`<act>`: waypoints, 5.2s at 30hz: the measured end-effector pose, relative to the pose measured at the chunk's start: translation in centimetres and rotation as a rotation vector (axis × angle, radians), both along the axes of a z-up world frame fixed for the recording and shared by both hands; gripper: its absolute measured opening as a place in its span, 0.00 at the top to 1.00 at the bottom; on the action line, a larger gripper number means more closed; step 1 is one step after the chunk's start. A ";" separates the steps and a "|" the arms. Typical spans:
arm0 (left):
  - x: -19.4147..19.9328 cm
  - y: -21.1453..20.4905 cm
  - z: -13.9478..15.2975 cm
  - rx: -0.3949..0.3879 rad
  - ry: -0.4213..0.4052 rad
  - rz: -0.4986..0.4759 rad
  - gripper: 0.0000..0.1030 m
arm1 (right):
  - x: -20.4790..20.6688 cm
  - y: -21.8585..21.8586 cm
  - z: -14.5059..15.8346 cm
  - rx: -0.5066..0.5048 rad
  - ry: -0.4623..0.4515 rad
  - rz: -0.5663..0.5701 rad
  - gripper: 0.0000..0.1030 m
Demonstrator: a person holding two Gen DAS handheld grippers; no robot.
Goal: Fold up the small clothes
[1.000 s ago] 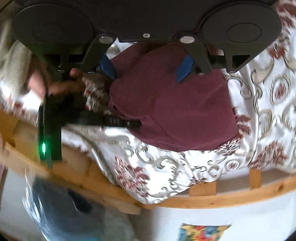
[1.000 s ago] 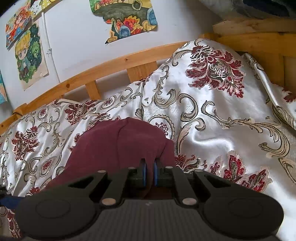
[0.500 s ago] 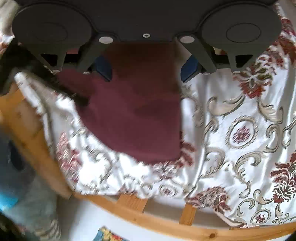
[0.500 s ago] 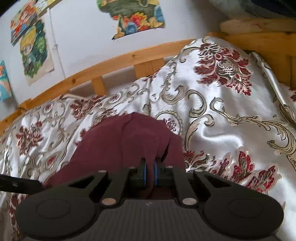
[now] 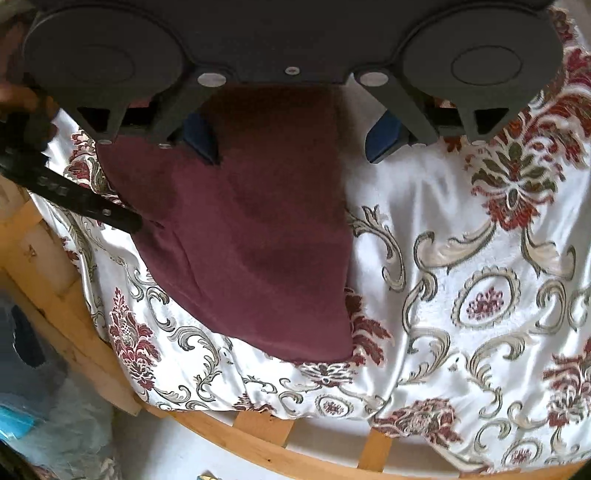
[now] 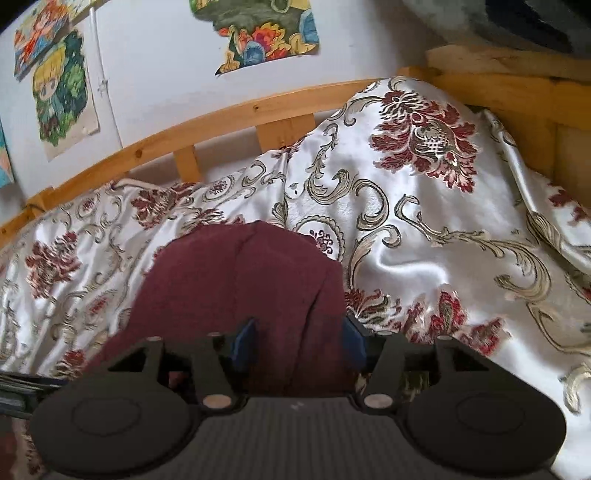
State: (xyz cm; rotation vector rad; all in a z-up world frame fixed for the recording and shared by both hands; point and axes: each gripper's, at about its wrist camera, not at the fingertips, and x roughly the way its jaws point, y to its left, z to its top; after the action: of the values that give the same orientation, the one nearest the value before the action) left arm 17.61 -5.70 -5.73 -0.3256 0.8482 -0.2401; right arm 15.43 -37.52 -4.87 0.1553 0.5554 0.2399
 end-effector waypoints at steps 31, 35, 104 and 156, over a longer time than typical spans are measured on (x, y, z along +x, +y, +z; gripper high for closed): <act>-1.1 0.3 -0.3 -0.099 -0.013 0.051 0.12 | -3.4 -1.8 -0.6 0.138 0.082 0.097 0.54; -1.0 -0.1 -0.7 -0.107 -0.005 0.031 0.12 | -2.0 -2.7 -0.6 0.181 0.012 0.056 0.47; -0.8 0.1 -1.1 -0.122 0.020 -0.030 0.09 | 1.6 -6.7 -2.4 0.346 0.180 0.085 0.22; 6.1 3.1 -1.5 -0.321 0.027 0.062 0.15 | 3.3 -5.0 -6.5 0.468 0.117 0.027 0.31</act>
State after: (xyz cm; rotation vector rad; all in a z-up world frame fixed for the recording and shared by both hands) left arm 23.70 -2.65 -7.19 -0.6551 0.8243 -0.3157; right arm 18.74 -42.49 -11.38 0.6184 0.6112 0.3870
